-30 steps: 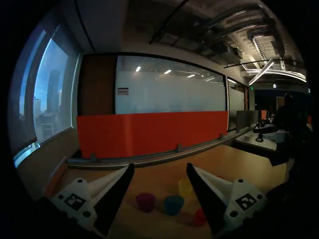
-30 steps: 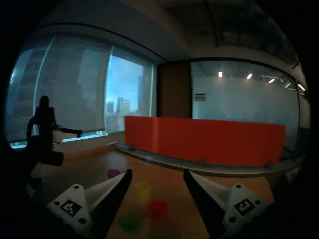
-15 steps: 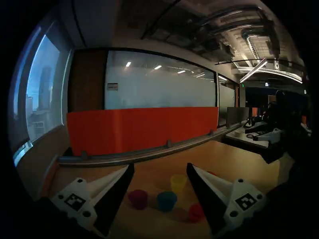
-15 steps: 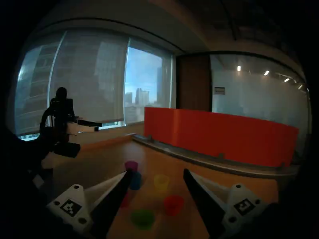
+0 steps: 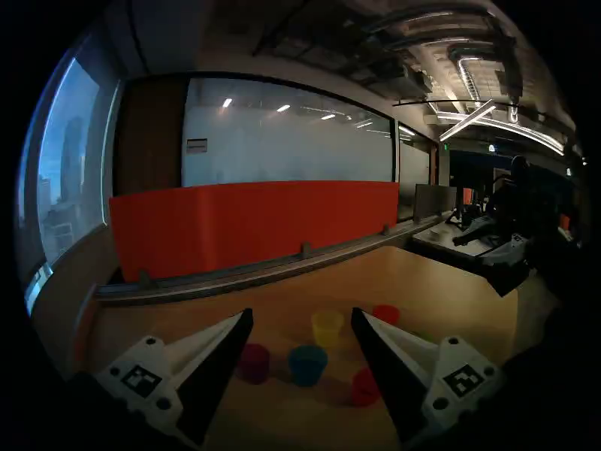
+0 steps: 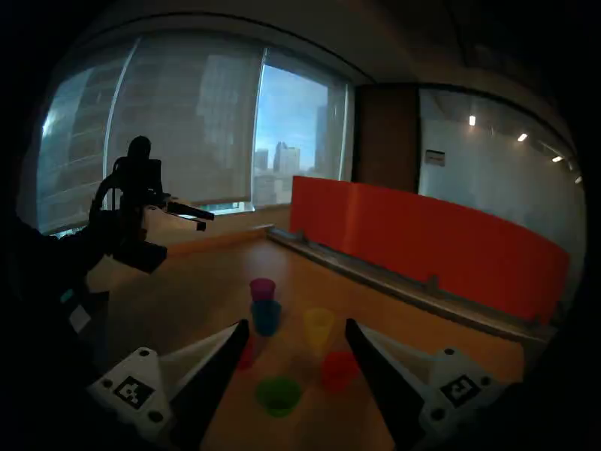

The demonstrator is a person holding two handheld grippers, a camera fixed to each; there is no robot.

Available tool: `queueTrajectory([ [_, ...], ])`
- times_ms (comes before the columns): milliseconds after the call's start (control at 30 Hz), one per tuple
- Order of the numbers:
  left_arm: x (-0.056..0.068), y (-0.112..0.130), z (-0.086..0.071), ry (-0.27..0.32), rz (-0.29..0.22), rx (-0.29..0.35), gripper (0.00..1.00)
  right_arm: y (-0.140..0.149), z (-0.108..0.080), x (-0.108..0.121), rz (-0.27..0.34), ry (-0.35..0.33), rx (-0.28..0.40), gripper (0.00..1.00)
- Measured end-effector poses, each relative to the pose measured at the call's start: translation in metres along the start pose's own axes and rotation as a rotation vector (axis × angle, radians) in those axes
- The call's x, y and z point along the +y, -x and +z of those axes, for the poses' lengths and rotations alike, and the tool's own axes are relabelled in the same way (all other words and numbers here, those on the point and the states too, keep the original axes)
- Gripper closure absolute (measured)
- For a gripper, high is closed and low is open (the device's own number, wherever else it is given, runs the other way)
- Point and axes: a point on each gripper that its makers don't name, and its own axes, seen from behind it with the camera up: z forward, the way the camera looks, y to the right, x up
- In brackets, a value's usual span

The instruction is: Pour water

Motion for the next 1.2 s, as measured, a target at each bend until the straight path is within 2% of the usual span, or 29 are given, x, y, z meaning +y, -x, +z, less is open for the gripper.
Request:
queueTrajectory([
  [133,-0.003,0.009,0.006,0.003,0.012,-0.023,0.03,0.010,0.003,-0.002,0.000,-0.014,-0.027,0.01],
  [467,0.001,0.038,0.023,0.028,0.047,-0.084,0.03,0.044,0.011,-0.005,0.001,-0.037,-0.100,0.01],
  [800,-0.005,0.074,0.040,0.024,0.045,-0.149,0.03,0.084,0.017,-0.007,0.022,-0.045,-0.182,0.01],
  [1200,-0.001,0.110,0.060,0.046,0.048,-0.209,0.03,0.113,0.026,-0.009,0.013,-0.047,-0.233,0.01],
])
